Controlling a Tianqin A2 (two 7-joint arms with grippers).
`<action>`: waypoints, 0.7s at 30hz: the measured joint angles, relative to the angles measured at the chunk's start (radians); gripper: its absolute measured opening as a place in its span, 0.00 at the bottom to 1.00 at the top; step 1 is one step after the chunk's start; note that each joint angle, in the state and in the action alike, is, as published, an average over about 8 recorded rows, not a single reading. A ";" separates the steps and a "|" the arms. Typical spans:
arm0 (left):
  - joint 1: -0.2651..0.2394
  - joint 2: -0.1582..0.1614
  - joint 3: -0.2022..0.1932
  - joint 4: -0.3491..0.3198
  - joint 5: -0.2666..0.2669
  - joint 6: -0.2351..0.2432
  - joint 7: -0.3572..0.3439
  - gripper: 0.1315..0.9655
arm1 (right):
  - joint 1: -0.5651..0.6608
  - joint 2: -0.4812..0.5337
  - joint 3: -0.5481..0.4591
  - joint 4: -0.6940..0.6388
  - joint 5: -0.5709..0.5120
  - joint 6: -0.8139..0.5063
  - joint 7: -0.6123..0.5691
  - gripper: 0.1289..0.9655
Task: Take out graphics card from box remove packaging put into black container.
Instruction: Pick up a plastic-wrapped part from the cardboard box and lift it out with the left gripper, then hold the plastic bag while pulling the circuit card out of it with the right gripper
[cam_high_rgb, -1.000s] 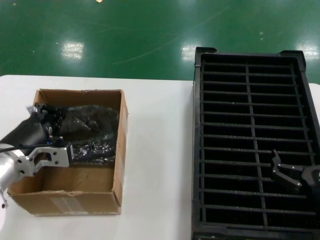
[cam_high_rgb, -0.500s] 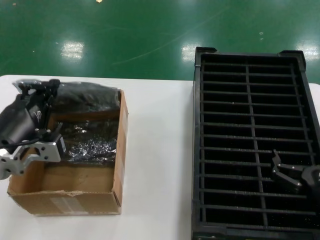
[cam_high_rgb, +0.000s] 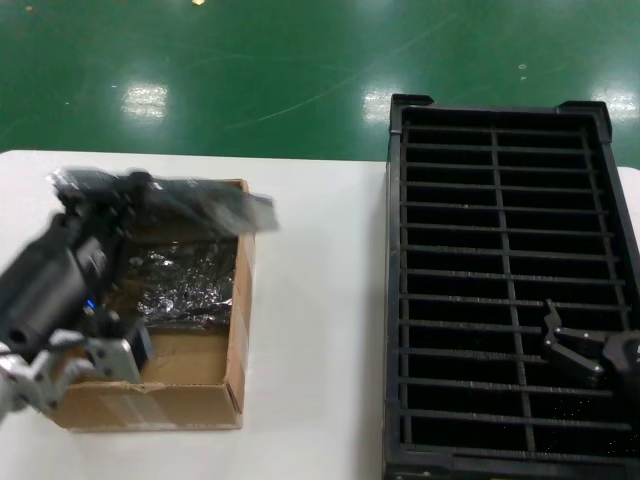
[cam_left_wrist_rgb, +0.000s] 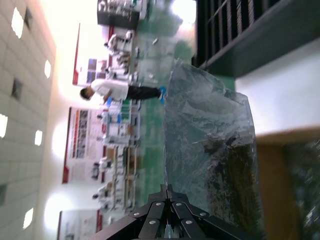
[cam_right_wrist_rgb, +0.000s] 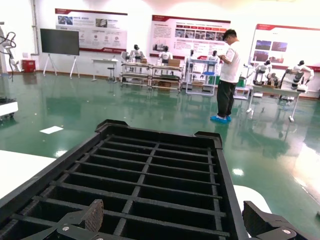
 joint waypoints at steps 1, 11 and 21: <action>0.013 -0.001 0.004 -0.012 -0.007 0.001 0.004 0.01 | 0.000 0.000 0.000 0.000 0.000 0.000 0.000 1.00; 0.104 -0.032 0.054 -0.061 -0.081 -0.017 0.044 0.01 | 0.000 0.000 0.000 0.000 0.000 0.000 0.000 1.00; 0.110 -0.035 0.058 -0.062 -0.087 -0.021 0.047 0.01 | 0.008 -0.011 0.019 -0.004 -0.002 -0.027 -0.022 1.00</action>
